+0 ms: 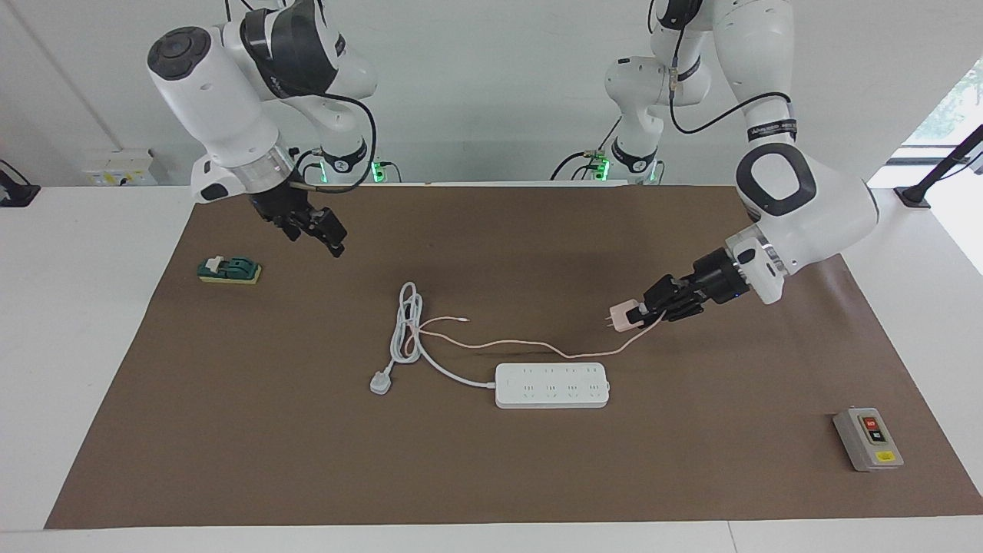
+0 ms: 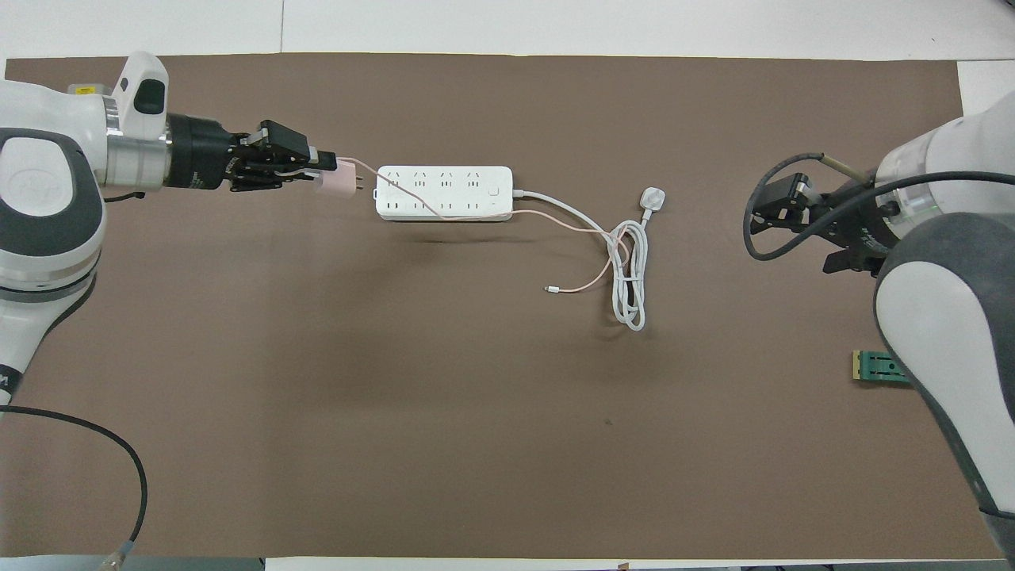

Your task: Plug charger into power strip

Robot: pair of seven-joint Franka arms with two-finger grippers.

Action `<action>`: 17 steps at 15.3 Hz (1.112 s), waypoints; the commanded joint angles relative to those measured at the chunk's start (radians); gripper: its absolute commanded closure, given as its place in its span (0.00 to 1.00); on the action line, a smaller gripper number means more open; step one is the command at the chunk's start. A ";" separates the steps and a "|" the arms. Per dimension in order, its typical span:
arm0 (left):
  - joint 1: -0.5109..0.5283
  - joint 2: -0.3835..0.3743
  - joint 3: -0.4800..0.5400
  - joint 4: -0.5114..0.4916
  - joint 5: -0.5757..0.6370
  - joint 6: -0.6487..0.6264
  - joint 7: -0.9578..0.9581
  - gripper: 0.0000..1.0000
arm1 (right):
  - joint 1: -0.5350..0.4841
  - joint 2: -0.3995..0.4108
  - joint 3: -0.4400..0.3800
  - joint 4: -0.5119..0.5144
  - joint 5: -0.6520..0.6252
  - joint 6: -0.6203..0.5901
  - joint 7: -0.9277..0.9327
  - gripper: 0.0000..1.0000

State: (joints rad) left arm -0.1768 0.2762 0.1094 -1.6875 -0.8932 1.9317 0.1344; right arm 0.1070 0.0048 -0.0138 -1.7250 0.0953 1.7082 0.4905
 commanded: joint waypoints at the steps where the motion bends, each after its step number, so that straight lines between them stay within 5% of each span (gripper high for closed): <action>1: 0.005 -0.063 0.027 -0.004 0.142 -0.091 -0.141 1.00 | -0.006 -0.045 0.015 -0.008 -0.081 -0.056 -0.133 0.00; 8: -0.006 -0.120 0.027 0.086 0.485 -0.214 -0.371 1.00 | -0.016 -0.039 0.028 0.005 -0.072 -0.067 -0.189 0.00; 11: -0.006 -0.123 0.029 0.088 0.535 -0.209 -0.364 1.00 | -0.046 0.010 -0.024 0.131 -0.048 -0.157 -0.312 0.00; 15: -0.012 -0.160 0.020 0.088 0.751 -0.156 -0.377 1.00 | -0.046 0.014 -0.028 0.145 -0.055 -0.180 -0.314 0.00; 17: -0.020 -0.163 0.015 0.078 0.757 -0.151 -0.421 1.00 | -0.047 0.043 -0.037 0.223 -0.061 -0.243 -0.319 0.00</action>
State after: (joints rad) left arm -0.1786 0.1285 0.1277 -1.6006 -0.1800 1.7602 -0.2280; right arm 0.0684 0.0018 -0.0514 -1.5999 0.0407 1.5280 0.1902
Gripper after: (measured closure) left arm 0.683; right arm 0.000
